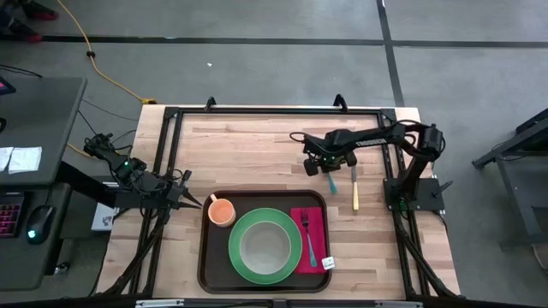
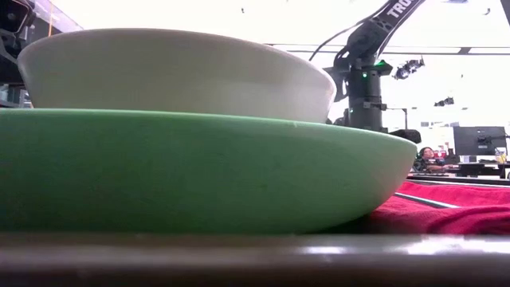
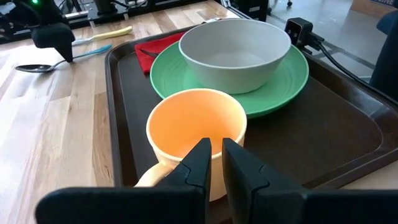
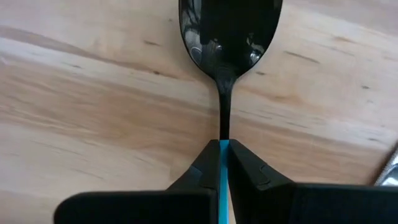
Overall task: Set up tray
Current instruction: Put the spoon on the top of the table napkin between the green and blue fork on the brown serving tray
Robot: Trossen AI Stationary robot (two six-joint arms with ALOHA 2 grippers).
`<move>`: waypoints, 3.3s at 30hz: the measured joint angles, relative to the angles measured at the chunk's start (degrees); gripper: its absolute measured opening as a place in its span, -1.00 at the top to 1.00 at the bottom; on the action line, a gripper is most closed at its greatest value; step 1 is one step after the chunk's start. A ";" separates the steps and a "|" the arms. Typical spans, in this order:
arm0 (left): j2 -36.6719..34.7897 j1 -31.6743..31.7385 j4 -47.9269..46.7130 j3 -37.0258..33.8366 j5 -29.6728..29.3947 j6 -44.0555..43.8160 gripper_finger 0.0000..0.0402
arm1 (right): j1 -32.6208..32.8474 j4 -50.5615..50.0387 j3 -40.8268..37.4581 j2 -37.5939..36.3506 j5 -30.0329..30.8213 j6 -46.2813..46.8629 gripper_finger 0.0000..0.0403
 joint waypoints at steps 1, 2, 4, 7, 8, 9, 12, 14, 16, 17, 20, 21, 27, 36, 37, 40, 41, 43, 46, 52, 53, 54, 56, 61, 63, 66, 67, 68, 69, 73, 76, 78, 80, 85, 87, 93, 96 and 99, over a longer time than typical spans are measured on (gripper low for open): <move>0.00 0.00 -0.02 0.00 -0.02 0.02 0.64 | 0.17 0.02 0.00 0.00 -0.06 0.20 0.99; 0.00 -0.02 -0.02 0.00 -0.02 0.02 0.64 | 0.38 0.02 0.02 0.00 -0.07 0.36 1.00; 0.02 0.00 -0.02 0.00 -0.03 0.04 0.64 | 0.67 0.09 0.06 -0.04 -0.15 0.49 1.00; 0.00 0.00 -0.02 0.00 -0.07 0.14 0.64 | 0.89 -0.39 0.07 -0.07 -0.86 1.31 0.99; 0.01 -0.01 -0.02 0.00 -0.18 0.15 0.64 | 1.01 -0.42 0.07 -0.09 -0.87 1.35 1.00; 0.00 -0.02 -0.02 0.00 -0.23 0.15 0.64 | 1.21 -0.42 0.07 -0.11 -0.88 1.62 1.00; 0.00 -0.02 -0.02 0.00 -0.26 0.15 0.64 | 1.42 -0.65 0.13 -0.13 -1.34 2.49 0.99; 0.02 0.00 -0.02 0.00 -0.26 0.15 0.64 | 1.71 -1.19 0.15 -0.15 -1.43 3.04 0.99; 0.00 0.00 -0.02 0.00 -0.25 0.15 0.64 | 2.07 -1.83 0.15 -0.19 -1.45 3.28 1.00; 0.00 0.00 -0.02 0.00 -0.26 0.14 0.64 | 2.24 -2.18 0.15 -0.29 -1.49 3.39 0.99; 0.00 -0.01 -0.02 0.00 -0.23 0.15 0.64 | 2.73 -3.27 0.17 -0.75 -1.84 4.69 0.99; 0.01 0.00 -0.02 0.00 -0.23 0.15 0.64 | 2.85 -3.53 0.17 -1.01 -1.69 4.75 1.00; 0.00 -0.02 -0.04 0.00 -0.22 0.13 0.64 | 3.32 -4.57 0.22 -3.88 -1.31 6.31 1.00; 0.01 0.00 -0.04 0.00 -0.19 0.14 0.64 | 5.42 -7.74 0.22 -7.86 -1.25 9.97 0.99; 0.00 -0.01 -0.04 0.00 -0.19 0.13 0.64 | 6.00 -7.77 0.23 -8.12 -1.45 10.63 0.99; 0.00 -0.02 -0.04 0.00 -0.18 0.13 0.64 | 7.92 -7.78 0.24 -8.82 -2.44 12.69 0.99; 0.00 -0.02 -0.04 0.00 -0.18 0.13 0.64 | 8.65 -7.80 0.24 -8.92 -2.73 13.46 1.00; 0.01 0.00 -0.04 0.00 -0.17 0.13 0.64 | 9.98 -7.82 0.24 -9.03 -3.52 14.69 0.99; 0.00 -0.02 -0.04 0.00 -0.17 0.13 0.64 | 11.95 -7.80 0.24 -9.03 -4.03 16.52 0.99; 0.00 -0.02 -0.04 0.00 0.09 0.13 0.64 | 15.06 -7.80 0.24 -9.03 -5.31 19.70 0.98; 0.00 -0.02 -0.04 0.00 0.09 0.13 0.64 | 15.45 -7.80 0.24 -9.03 -5.50 20.14 0.98; 0.00 -0.02 -0.04 0.00 0.09 0.13 0.64 | 15.86 -7.78 0.24 -9.03 -5.64 20.58 0.98; 0.00 0.00 -0.04 0.00 0.09 0.13 0.64 | 16.60 -7.78 0.24 -9.03 -5.91 21.46 0.99; 0.00 -0.01 -0.04 0.00 0.07 0.13 0.64 | 18.12 -7.78 0.24 -9.03 -6.39 23.08 0.98; 0.00 -0.02 -0.04 0.00 0.05 0.13 0.64 | 18.57 -7.77 0.24 -9.03 -6.62 23.70 0.98; 0.00 -0.02 -0.04 0.00 0.03 0.13 0.64 | 19.29 -7.76 0.24 -9.05 -6.77 24.30 0.99; 0.01 -0.01 -0.04 0.00 0.03 0.13 0.64 | 19.54 -7.76 0.24 -9.13 -6.90 24.47 0.99; 0.00 -0.02 -0.04 0.00 0.03 0.13 0.64 | 19.82 -7.76 0.24 -9.25 -6.97 24.86 0.99; 0.02 -0.02 -0.04 0.00 0.02 0.13 0.64 | 20.08 -7.76 0.24 -9.47 -6.97 25.38 0.99; 0.00 -0.02 -0.04 0.00 -0.01 0.13 0.64 | 20.89 -7.76 0.24 -10.92 -6.62 26.52 0.98; 0.00 -0.02 -0.04 0.00 -0.04 0.13 0.64 | 21.49 -7.70 0.24 -12.05 -6.47 27.00 0.99; 0.00 -0.01 -0.04 0.00 -0.08 0.13 0.64 | 22.09 -7.52 0.24 -12.58 -6.38 27.81 0.99; 0.00 -0.01 -0.03 0.00 -0.26 0.13 0.64 | 22.75 -7.32 0.24 -12.74 -6.54 28.48 0.98; 0.00 -0.02 -0.04 0.00 -0.26 0.13 0.64 | 24.41 -5.73 0.24 -12.85 -6.69 29.37 0.99; 0.01 0.00 -0.04 0.00 -0.26 0.13 0.64 | 24.86 -4.63 0.24 -12.85 -6.72 29.43 0.99; 0.02 -0.02 -0.04 0.00 -0.23 0.13 0.64 | 25.61 -2.76 0.24 -12.85 -6.64 29.81 0.99; 0.00 -0.02 -0.15 0.00 -0.21 0.13 0.64 | 26.09 -1.80 0.24 -12.85 -6.68 29.82 0.99; 0.00 -0.01 -0.86 0.00 -0.21 0.13 0.64 | 26.93 -1.30 0.24 -12.85 -6.72 30.00 0.99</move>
